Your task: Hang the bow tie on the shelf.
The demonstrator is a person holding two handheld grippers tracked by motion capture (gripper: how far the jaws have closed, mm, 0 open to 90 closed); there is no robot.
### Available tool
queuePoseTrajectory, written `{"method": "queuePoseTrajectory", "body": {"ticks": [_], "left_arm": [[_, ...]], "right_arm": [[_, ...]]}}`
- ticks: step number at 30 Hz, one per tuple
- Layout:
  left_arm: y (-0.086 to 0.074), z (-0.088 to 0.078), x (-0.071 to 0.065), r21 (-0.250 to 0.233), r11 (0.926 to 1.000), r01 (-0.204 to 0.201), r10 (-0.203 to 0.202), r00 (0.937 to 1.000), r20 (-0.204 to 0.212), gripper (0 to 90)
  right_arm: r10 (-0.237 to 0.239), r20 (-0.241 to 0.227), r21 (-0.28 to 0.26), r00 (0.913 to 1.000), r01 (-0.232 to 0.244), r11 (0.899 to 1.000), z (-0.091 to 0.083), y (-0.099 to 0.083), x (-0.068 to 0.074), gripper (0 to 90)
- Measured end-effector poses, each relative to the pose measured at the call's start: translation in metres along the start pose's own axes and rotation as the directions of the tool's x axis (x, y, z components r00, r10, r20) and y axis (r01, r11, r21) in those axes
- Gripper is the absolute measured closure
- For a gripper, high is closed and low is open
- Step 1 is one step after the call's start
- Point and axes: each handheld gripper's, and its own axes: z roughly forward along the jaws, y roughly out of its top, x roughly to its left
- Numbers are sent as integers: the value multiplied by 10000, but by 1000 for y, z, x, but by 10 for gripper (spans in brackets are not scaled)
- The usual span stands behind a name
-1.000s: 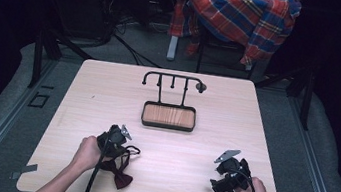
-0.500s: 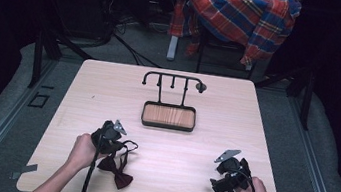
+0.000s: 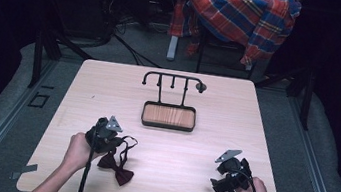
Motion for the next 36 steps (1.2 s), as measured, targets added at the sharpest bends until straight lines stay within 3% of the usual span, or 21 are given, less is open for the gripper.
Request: {"method": "queuePoseTrajectory", "body": {"ticks": [6,19,36], "left_arm": [[2,-10,-1,-323,9993,175,-185,9994,-307,882],[8,-24,0,-805,9962,334,-386,9972,-642,884],[26,-38,4,-1477,9883,388,-521,9948,-870,885]], "right_arm": [[-216,22,258,9998,215,9994,-1,2,-1,152],[-164,-59,214,9998,165,9996,-1,1,-1,152],[-47,174,278,9998,42,9996,-2,-2,-2,152]]}}
